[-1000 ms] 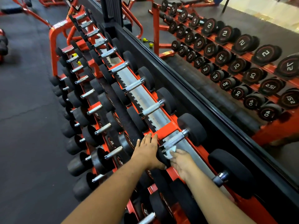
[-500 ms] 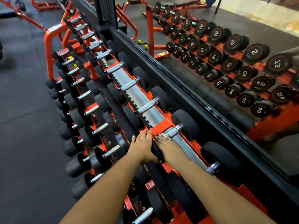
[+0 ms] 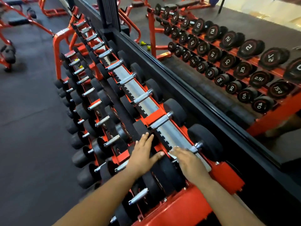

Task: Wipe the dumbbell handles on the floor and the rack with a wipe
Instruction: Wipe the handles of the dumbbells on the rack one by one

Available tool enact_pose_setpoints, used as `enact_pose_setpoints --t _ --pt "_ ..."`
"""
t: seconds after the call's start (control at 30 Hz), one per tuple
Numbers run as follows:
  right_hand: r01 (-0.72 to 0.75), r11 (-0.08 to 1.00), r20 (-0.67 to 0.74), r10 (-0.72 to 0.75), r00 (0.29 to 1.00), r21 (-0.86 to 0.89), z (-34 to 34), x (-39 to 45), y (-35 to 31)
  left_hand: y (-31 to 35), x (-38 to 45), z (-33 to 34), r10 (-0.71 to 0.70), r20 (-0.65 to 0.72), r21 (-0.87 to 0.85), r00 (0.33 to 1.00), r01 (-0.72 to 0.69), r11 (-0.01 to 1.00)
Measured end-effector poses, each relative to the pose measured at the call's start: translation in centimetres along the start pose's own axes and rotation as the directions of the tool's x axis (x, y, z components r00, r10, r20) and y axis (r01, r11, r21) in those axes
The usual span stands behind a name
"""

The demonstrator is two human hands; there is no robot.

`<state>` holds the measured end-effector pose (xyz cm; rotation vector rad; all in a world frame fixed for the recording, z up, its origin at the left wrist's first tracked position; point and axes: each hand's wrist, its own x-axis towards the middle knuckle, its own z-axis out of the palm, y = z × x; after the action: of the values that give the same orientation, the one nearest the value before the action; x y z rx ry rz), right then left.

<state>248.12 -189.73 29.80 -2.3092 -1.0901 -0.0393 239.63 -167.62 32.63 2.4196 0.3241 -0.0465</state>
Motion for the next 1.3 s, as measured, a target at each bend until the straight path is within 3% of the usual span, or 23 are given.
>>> enact_pose_setpoints --t 0.1,0.23,0.37,0.53,0.77,0.93,1.03,1.2,1.3 --pt "0.109 0.991 0.099 -0.102 0.990 -0.075 0.8 -1.9 0.4 3.1 -2.5 2.4 0.024 0.106 -0.015 0.994 -0.022 1.000" --pt "0.270 0.922 0.279 -0.192 0.941 -0.277 0.1 -4.0 2.6 5.7 -4.5 4.8 -0.021 0.139 0.209 0.990 -0.009 0.978" --pt "0.305 0.816 0.376 -0.118 0.919 -0.490 -0.7 -3.8 2.9 7.0 -4.5 4.9 -0.097 0.128 0.322 0.987 0.051 0.945" --pt "0.236 0.858 0.496 0.025 0.868 -0.455 -1.0 -0.4 -0.1 7.2 -4.2 4.5 -0.142 0.151 0.346 0.978 0.082 0.935" --pt "0.266 0.874 0.360 -0.115 0.926 -0.405 -2.0 -3.6 1.7 6.6 -4.3 4.7 -0.134 0.127 0.274 0.983 0.095 0.957" --pt "0.207 0.920 0.514 -0.007 0.858 -0.333 -2.5 1.2 0.1 7.1 -3.8 4.3 -0.209 0.145 0.289 0.967 0.161 0.944" --pt "0.262 0.909 0.572 -0.033 0.820 -0.323 -2.4 1.3 0.8 7.4 -3.4 4.5 -0.252 0.165 0.295 0.954 0.196 0.935" --pt "0.354 0.870 0.397 -0.207 0.894 -0.342 -2.0 -3.1 4.4 7.8 -3.2 5.0 -0.300 0.114 0.282 0.947 0.259 0.924" --pt "0.326 0.876 0.392 -0.177 0.903 -0.354 -1.4 -0.7 3.3 7.8 -3.4 5.2 -0.319 0.089 0.292 0.943 0.282 0.914"
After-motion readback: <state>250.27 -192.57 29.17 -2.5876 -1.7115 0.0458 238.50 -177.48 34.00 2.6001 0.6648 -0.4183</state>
